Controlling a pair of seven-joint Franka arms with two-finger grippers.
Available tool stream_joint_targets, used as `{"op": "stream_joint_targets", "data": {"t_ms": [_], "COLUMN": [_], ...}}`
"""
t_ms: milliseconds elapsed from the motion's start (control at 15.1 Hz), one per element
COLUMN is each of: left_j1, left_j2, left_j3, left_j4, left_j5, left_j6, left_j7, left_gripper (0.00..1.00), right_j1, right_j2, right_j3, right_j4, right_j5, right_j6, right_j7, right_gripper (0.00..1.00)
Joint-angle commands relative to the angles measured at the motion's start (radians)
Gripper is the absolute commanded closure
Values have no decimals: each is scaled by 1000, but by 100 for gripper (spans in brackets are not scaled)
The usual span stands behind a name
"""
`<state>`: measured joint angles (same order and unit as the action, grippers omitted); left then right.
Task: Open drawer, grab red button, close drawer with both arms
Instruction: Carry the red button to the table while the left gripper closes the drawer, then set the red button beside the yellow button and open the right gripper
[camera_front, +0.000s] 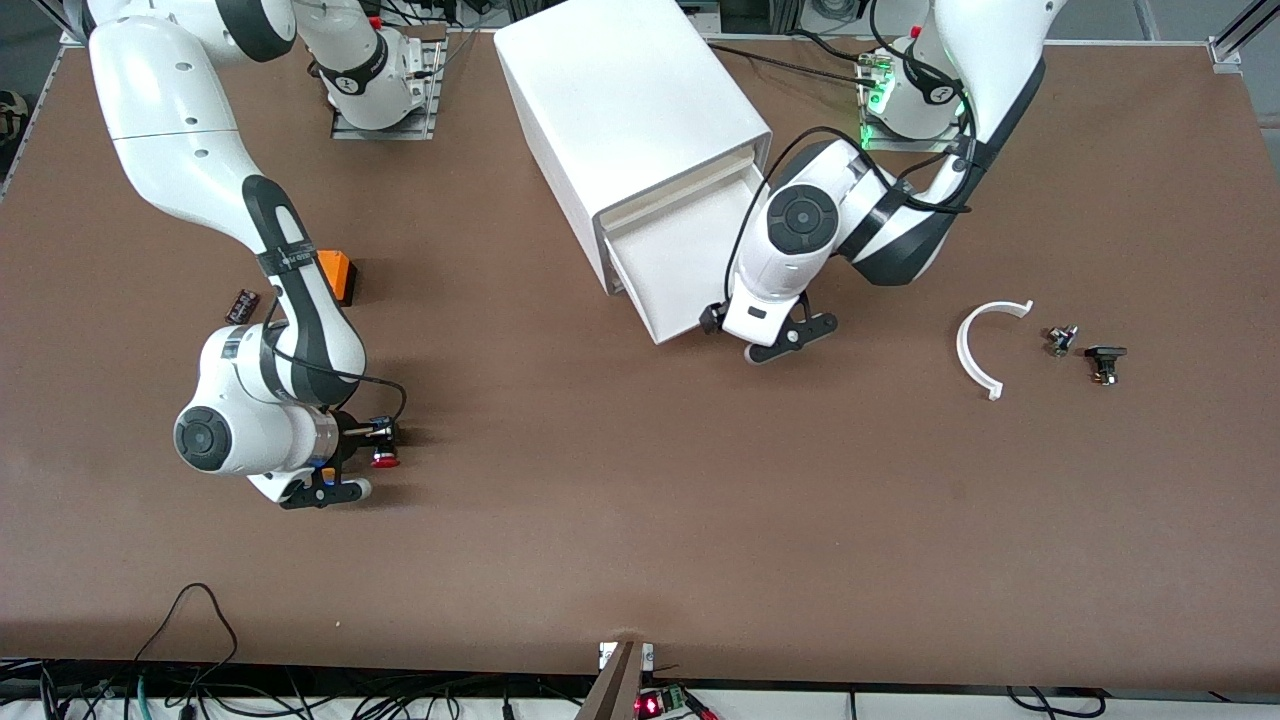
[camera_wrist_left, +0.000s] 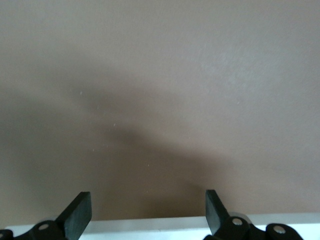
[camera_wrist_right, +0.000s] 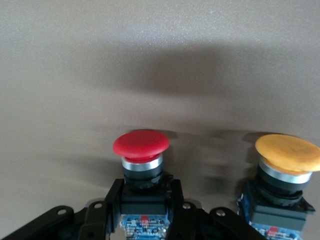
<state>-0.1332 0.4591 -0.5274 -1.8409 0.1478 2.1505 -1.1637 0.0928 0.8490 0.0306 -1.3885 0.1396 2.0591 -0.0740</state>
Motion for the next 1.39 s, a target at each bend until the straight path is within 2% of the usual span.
{"op": "stream_joint_targets", "data": {"t_ms": [0,66,463,727,1322], "left_j1": [-23,-32,-39,-28,-26], "left_j2": [-26,-30,-46,-48,-48], "left_j3": [-3,-5,-71,-124,-203], "left_j4": [-38,-38,-52,-75,-98], "left_j5": [33,33,32,32,15], "left_j6": [6,-6,-54,-54,-69], "left_j7": [-53,-54,-88,-122,-166], "left_gripper": [0,0,0,0,0], "right_j1": [-4,-7,-1,18,19], "right_j2": [-16,-21,-131,-224,-464], "right_j3": [11,9,-12,-11,-3], "right_j4": [-4,-3,-9,-14,-17], "right_j5": [-2,-3,-60,-184,-175], "right_j6": [6,4,-54,-151,-353], "right_j7": [30,26,46,158,201], "right_gripper": [7,0,0,0,0]}}
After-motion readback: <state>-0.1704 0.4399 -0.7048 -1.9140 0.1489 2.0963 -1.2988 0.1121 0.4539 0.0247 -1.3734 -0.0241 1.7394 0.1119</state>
